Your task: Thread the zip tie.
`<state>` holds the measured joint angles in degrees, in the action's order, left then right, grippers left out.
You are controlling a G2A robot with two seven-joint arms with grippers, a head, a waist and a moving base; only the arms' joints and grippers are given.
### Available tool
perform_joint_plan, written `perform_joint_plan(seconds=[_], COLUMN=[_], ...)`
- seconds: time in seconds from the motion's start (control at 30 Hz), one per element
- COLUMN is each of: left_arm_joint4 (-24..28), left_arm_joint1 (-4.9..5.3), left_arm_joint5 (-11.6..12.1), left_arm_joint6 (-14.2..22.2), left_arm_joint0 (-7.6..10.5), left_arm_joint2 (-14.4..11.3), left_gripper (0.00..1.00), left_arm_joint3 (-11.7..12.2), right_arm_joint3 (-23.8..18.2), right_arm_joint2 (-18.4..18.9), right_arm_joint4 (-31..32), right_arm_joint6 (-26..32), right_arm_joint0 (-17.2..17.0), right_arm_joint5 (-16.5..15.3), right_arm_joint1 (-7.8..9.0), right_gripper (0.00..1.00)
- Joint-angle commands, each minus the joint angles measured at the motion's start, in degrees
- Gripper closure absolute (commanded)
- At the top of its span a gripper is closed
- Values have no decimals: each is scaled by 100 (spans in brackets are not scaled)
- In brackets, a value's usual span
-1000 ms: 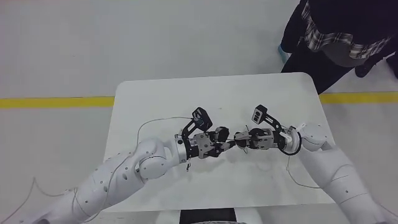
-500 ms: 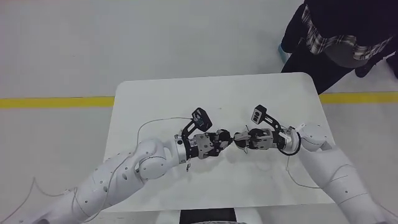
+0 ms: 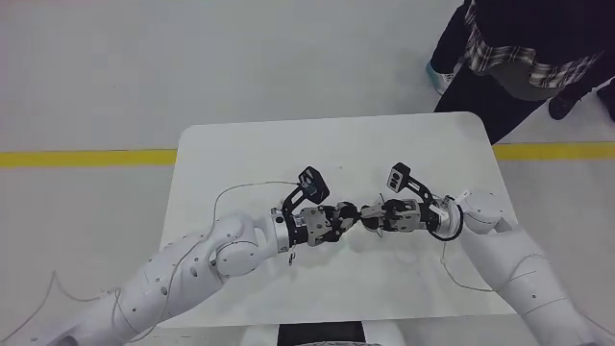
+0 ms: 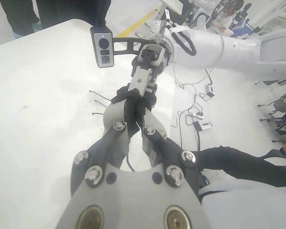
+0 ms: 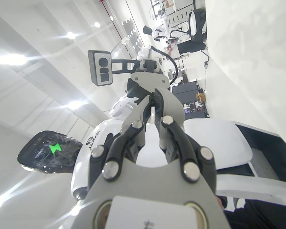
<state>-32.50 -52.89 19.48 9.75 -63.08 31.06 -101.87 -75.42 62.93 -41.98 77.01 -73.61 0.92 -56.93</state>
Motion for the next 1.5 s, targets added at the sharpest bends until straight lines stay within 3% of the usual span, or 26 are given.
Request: perform_joint_plan(seconds=[0.0, 1.4, 1.47], left_arm_joint4=[2, 121, 129], left_arm_joint1=[-1, 73, 82], left_arm_joint5=[0, 0, 0], left_arm_joint6=[-2, -168, -190], left_arm_joint0=[8, 117, 116], left_arm_joint2=[-10, -157, -152], left_gripper=[100, 100, 84], left_arm_joint3=[4, 12, 5], right_arm_joint3=[3, 15, 25], right_arm_joint2=[1, 68, 74], right_arm_joint4=[1, 53, 44], right_arm_joint6=[10, 16, 7], right_arm_joint0=[1, -1, 4], right_arm_joint5=[-1, 26, 29], right_arm_joint1=[-1, -10, -11], right_gripper=[100, 100, 100])
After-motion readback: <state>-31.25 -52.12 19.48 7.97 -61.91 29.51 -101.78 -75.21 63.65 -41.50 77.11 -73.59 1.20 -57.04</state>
